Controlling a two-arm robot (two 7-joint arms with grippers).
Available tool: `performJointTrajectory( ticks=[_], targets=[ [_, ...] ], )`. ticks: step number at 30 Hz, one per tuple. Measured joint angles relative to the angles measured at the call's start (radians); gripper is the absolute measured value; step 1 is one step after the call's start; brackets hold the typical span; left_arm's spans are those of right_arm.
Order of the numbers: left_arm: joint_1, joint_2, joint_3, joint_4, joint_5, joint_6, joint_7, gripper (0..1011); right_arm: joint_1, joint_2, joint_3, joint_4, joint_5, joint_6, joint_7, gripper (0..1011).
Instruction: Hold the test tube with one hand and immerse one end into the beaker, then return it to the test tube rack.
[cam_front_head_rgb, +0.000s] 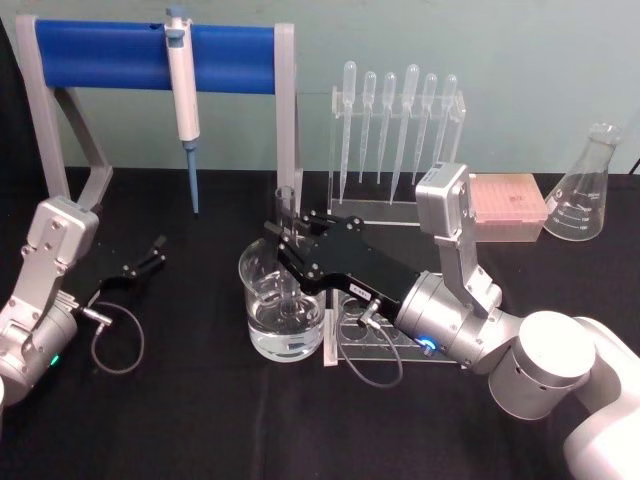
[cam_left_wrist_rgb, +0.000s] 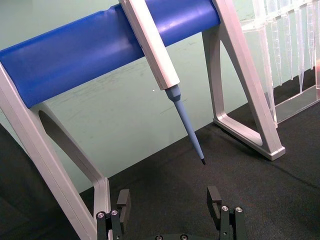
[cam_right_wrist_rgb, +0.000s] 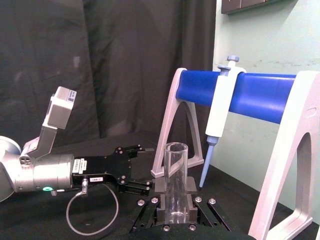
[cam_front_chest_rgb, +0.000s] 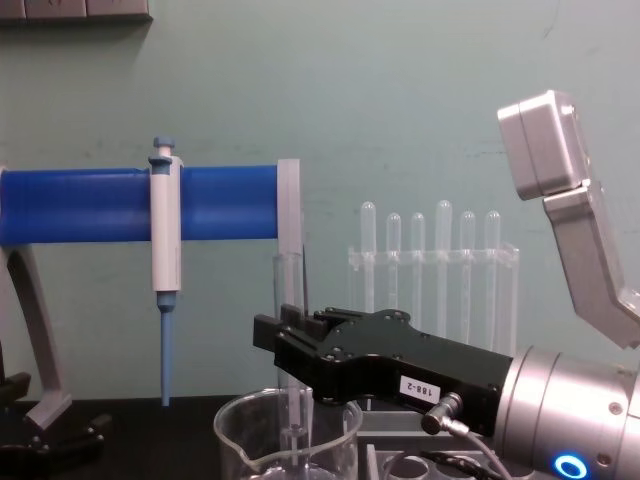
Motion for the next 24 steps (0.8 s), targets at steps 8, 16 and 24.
performJointTrajectory(
  ticks=[8, 16, 24],
  targets=[
    [0.0, 0.0, 0.0, 0.0, 0.0, 0.0, 0.0, 1000, 0.001, 0.0, 0.0, 0.0, 0.001, 0.0, 0.0, 226],
    [0.0, 0.0, 0.0, 0.0, 0.0, 0.0, 0.0, 1000, 0.001, 0.0, 0.0, 0.0, 0.001, 0.0, 0.0, 226],
    [0.0, 0.0, 0.0, 0.0, 0.0, 0.0, 0.0, 1000, 0.001, 0.0, 0.0, 0.0, 0.001, 0.0, 0.0, 226]
  ],
)
